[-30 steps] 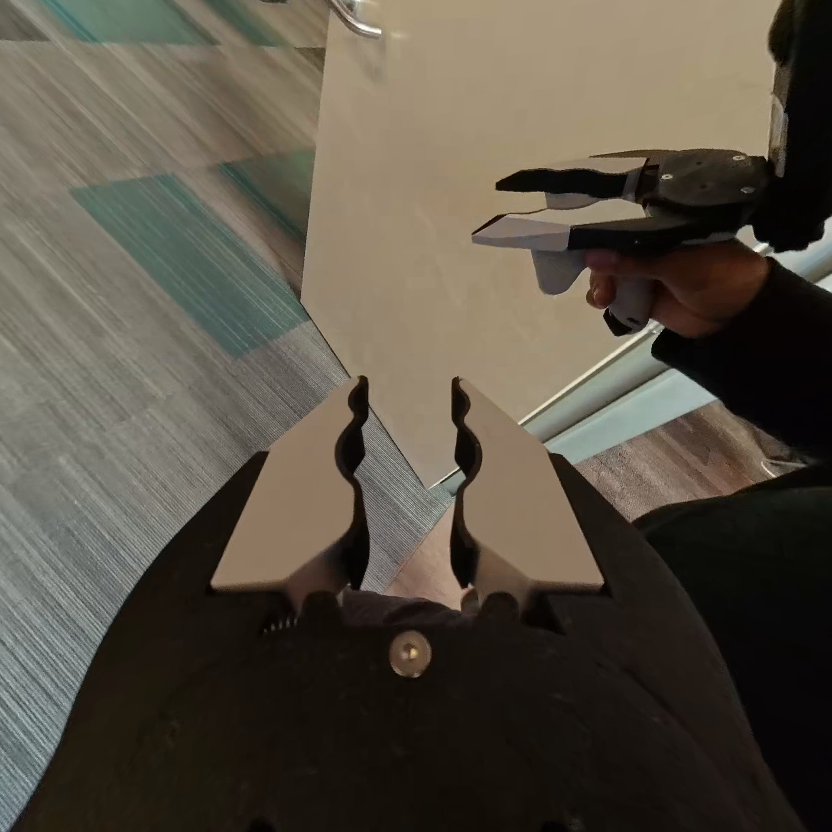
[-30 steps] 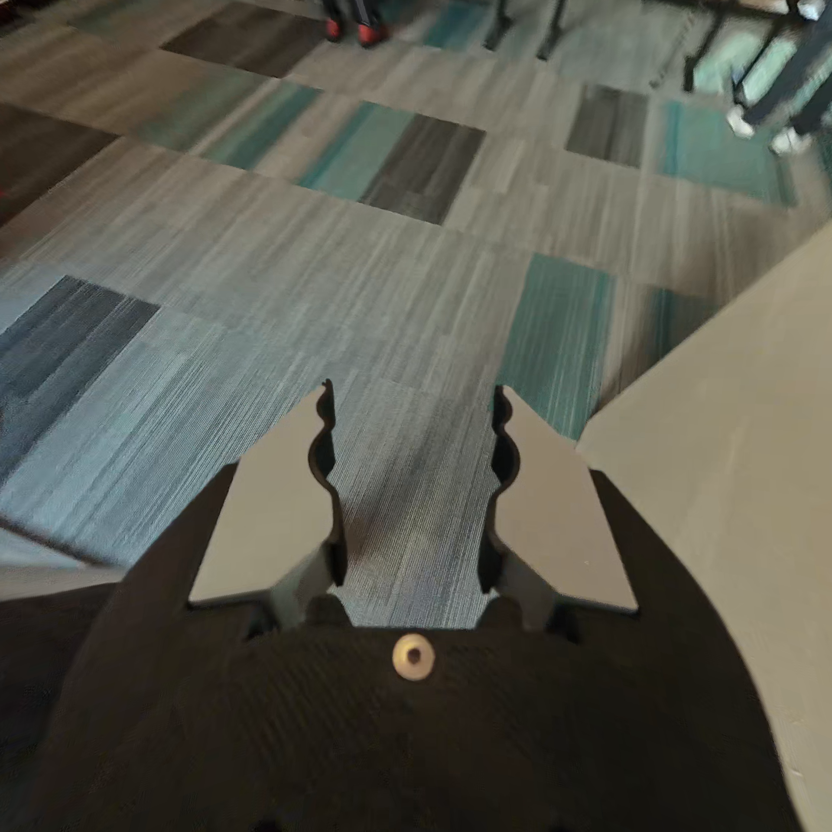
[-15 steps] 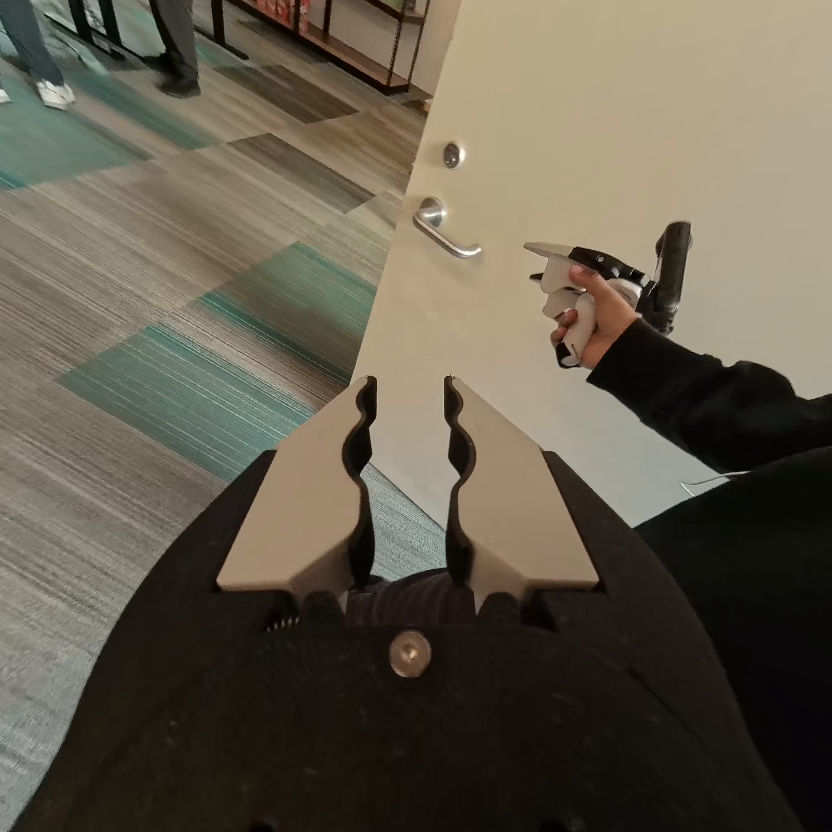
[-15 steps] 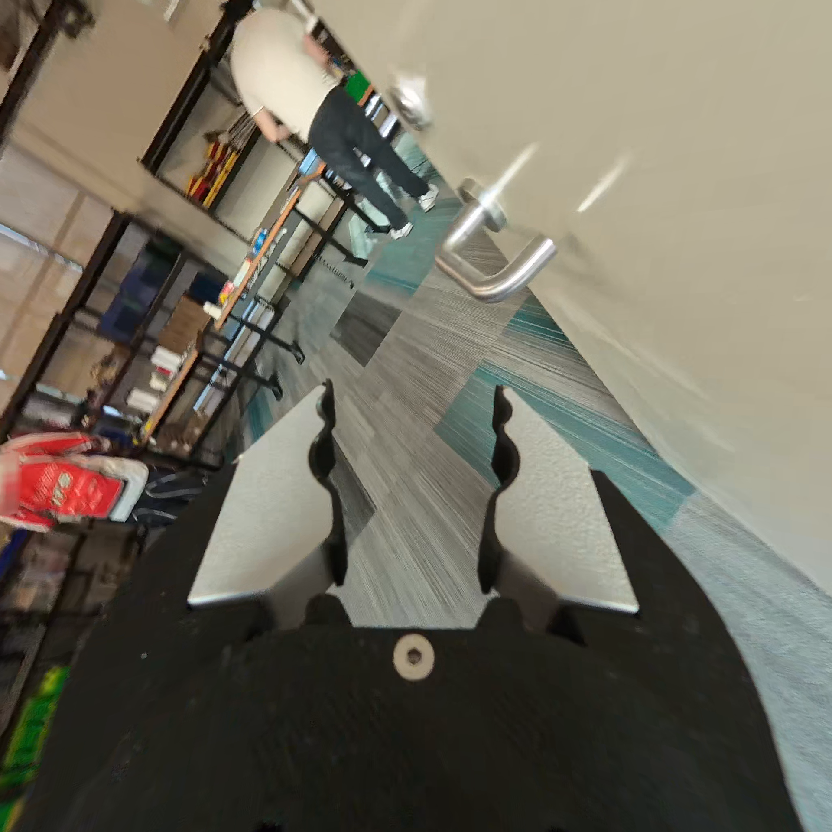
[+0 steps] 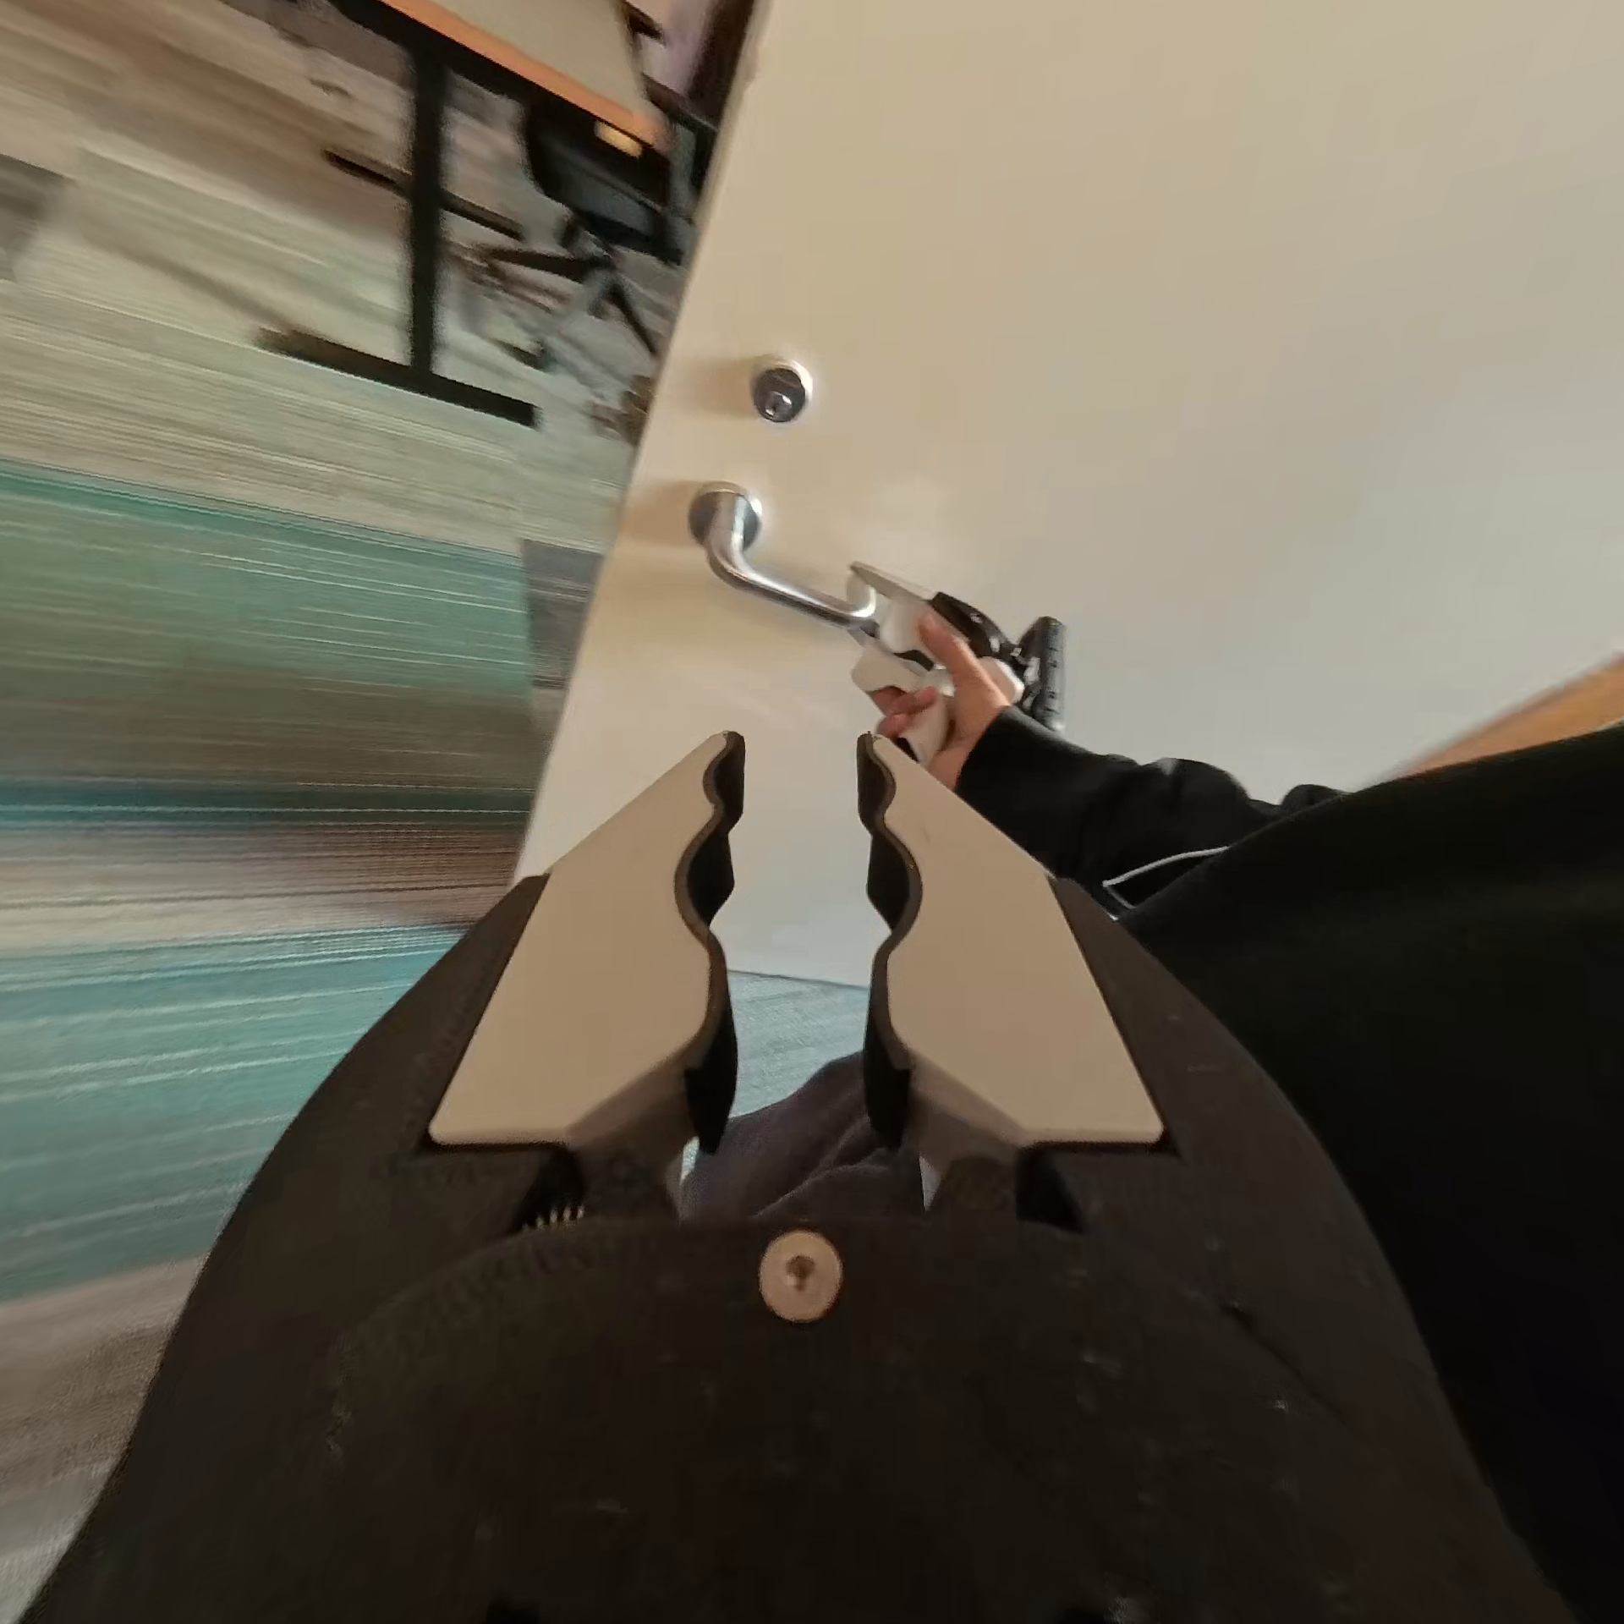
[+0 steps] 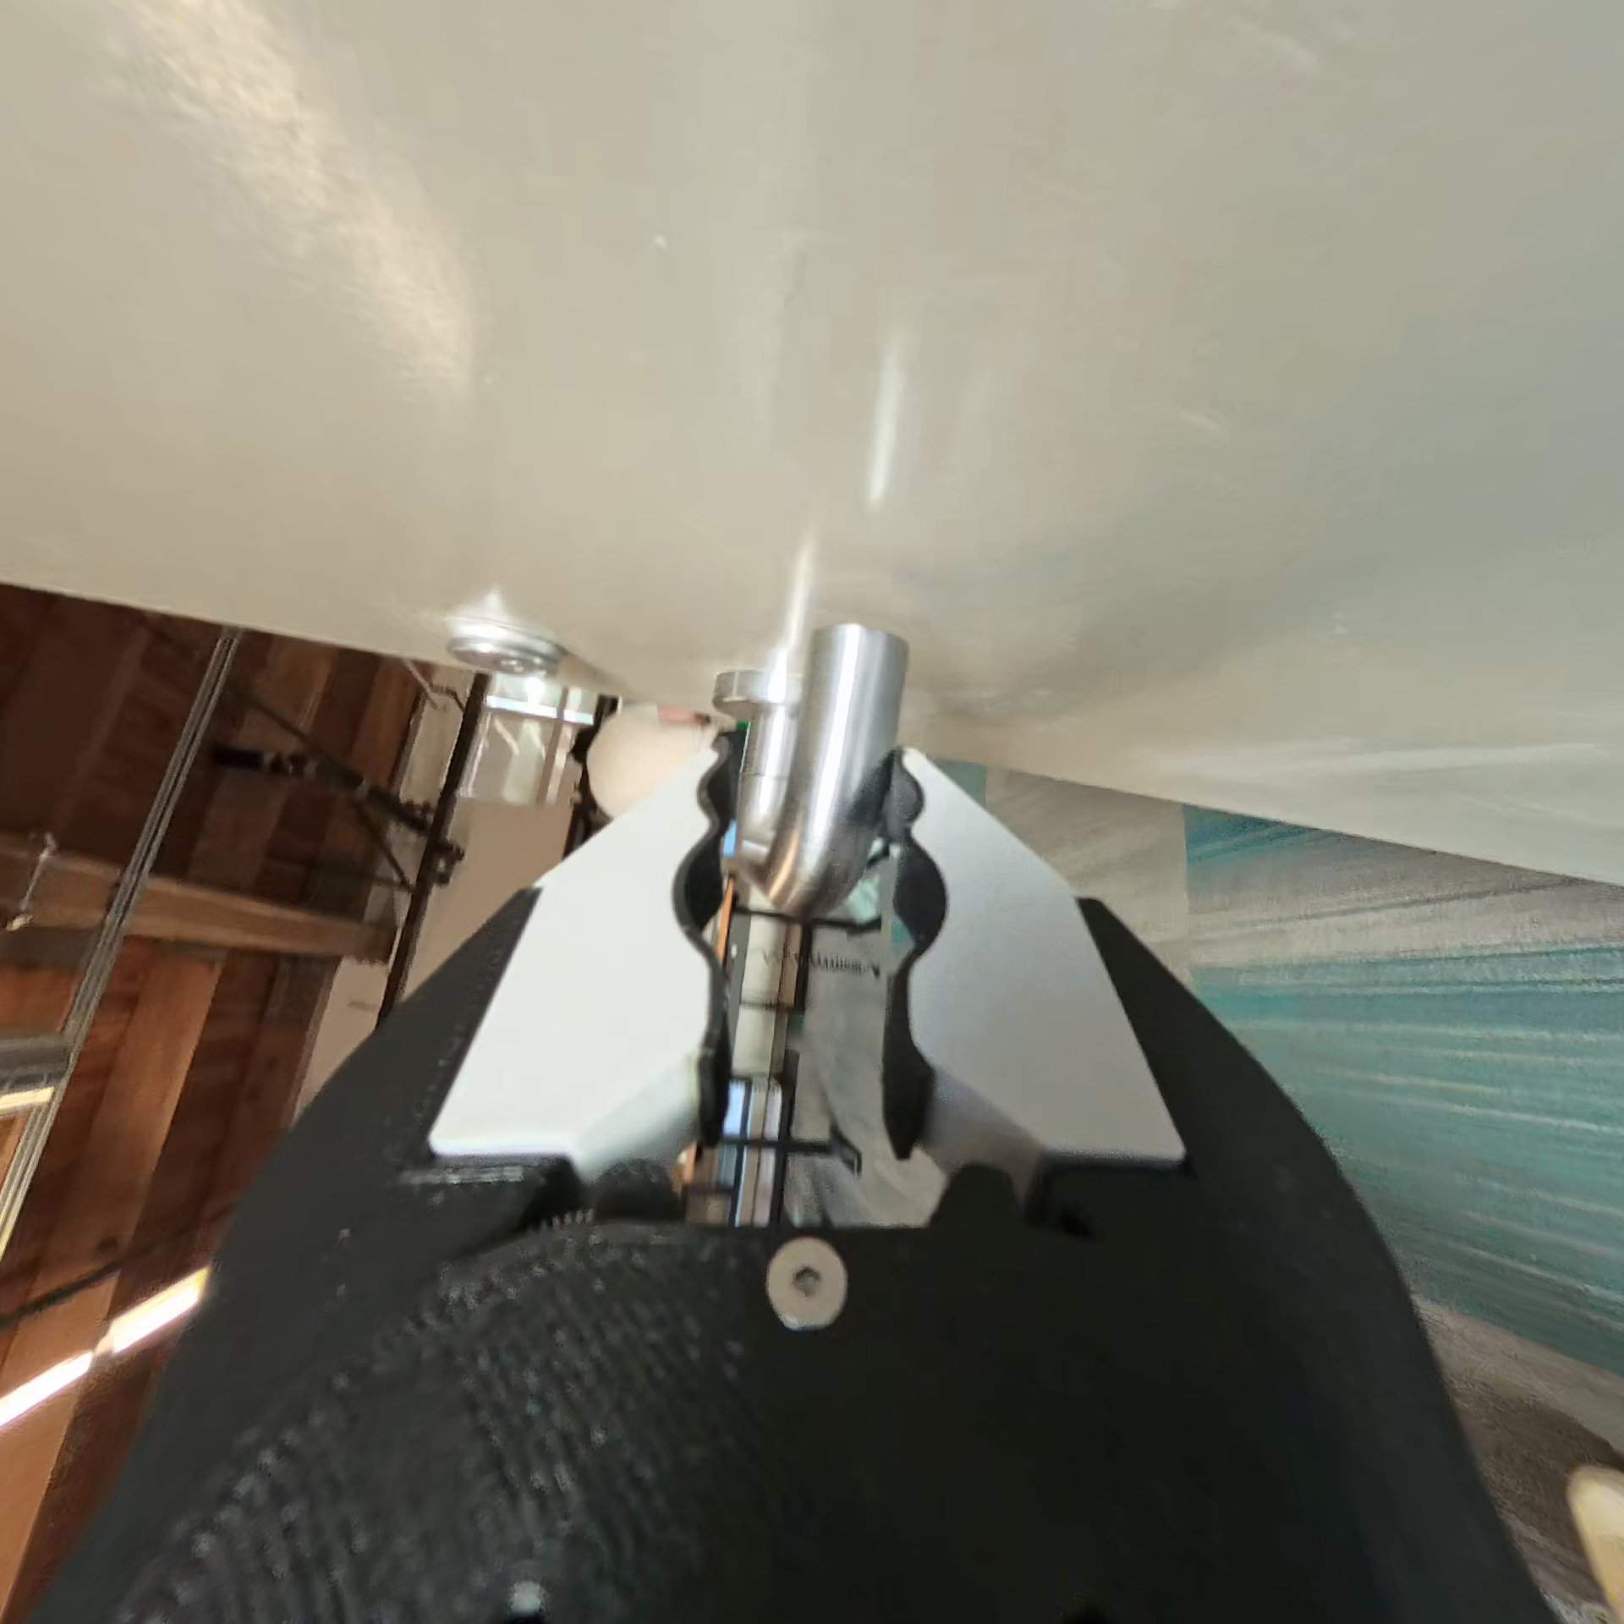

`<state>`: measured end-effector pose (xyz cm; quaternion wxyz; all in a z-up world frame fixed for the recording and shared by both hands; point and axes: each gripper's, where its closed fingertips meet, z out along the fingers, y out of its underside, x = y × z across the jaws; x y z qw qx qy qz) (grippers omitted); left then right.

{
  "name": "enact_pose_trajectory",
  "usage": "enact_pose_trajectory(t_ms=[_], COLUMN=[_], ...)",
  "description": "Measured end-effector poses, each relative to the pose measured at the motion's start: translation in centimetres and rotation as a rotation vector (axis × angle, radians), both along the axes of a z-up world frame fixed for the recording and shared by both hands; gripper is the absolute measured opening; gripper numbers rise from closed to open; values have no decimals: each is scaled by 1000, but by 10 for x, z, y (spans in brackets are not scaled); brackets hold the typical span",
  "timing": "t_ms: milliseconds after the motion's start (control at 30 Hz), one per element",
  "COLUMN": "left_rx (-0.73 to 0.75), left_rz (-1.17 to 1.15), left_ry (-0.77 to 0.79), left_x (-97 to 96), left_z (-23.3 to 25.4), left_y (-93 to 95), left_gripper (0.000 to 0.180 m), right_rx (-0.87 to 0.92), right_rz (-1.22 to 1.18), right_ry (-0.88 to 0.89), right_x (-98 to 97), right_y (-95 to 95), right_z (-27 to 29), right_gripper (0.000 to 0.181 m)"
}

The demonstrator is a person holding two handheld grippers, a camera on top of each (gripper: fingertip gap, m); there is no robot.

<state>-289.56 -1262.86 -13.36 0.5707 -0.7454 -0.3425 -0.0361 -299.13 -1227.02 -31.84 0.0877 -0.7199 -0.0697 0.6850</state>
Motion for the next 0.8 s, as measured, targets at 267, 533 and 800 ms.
enact_pose_trajectory(t_ms=[267, 533, 800], left_rx=[-70, -90, -133], left_rz=[-515, -602, -690], left_ry=[-39, -36, -111], left_x=[-79, -124, -112], left_z=[-15, -18, -37], left_y=[-15, -42, -25], left_gripper=[23, 19, 22], right_rx=[-103, -118, -239], right_rz=[-213, -305, -421], right_ry=[123, 82, 139], right_x=[-15, -26, -26], right_y=[-8, -10, -4], right_z=[0, -2, -14], right_gripper=[19, 21, 20])
